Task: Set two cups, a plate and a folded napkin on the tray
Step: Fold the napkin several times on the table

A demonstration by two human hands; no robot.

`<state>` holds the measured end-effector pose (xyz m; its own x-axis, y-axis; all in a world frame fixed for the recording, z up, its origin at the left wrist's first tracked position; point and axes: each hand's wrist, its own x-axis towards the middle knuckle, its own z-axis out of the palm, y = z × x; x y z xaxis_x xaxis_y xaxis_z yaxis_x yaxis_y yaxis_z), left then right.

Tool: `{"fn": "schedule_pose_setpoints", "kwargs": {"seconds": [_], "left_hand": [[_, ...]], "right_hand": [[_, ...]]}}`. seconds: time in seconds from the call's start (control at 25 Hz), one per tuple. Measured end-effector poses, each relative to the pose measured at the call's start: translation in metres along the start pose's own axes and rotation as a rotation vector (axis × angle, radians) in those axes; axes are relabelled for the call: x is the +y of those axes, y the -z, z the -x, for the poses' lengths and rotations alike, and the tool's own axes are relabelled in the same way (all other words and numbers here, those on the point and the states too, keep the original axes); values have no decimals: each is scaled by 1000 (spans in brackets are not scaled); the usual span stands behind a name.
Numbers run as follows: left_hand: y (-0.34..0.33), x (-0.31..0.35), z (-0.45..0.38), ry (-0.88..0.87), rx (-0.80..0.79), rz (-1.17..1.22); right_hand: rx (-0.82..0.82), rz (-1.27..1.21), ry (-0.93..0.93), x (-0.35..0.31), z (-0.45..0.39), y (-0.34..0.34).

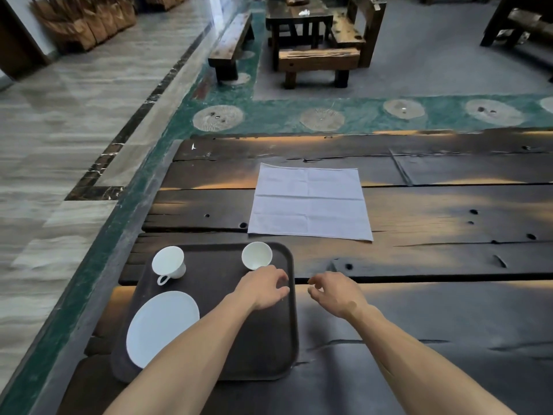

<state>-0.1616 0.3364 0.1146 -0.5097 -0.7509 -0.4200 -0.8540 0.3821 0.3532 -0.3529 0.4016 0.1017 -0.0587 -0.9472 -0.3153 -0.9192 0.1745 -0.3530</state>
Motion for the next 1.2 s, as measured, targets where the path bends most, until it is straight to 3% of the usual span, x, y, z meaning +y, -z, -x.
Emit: {"fn": "schedule_pose_setpoints", "kwargs": {"seconds": [0.72,1.2], "left_hand": [[72,-60,-160,15,60,47],[49,-138,-239,121,24,-69]], "right_hand": [[57,-4,-91,60,-164,48],[-7,120,-211,152,-217,14]]}}
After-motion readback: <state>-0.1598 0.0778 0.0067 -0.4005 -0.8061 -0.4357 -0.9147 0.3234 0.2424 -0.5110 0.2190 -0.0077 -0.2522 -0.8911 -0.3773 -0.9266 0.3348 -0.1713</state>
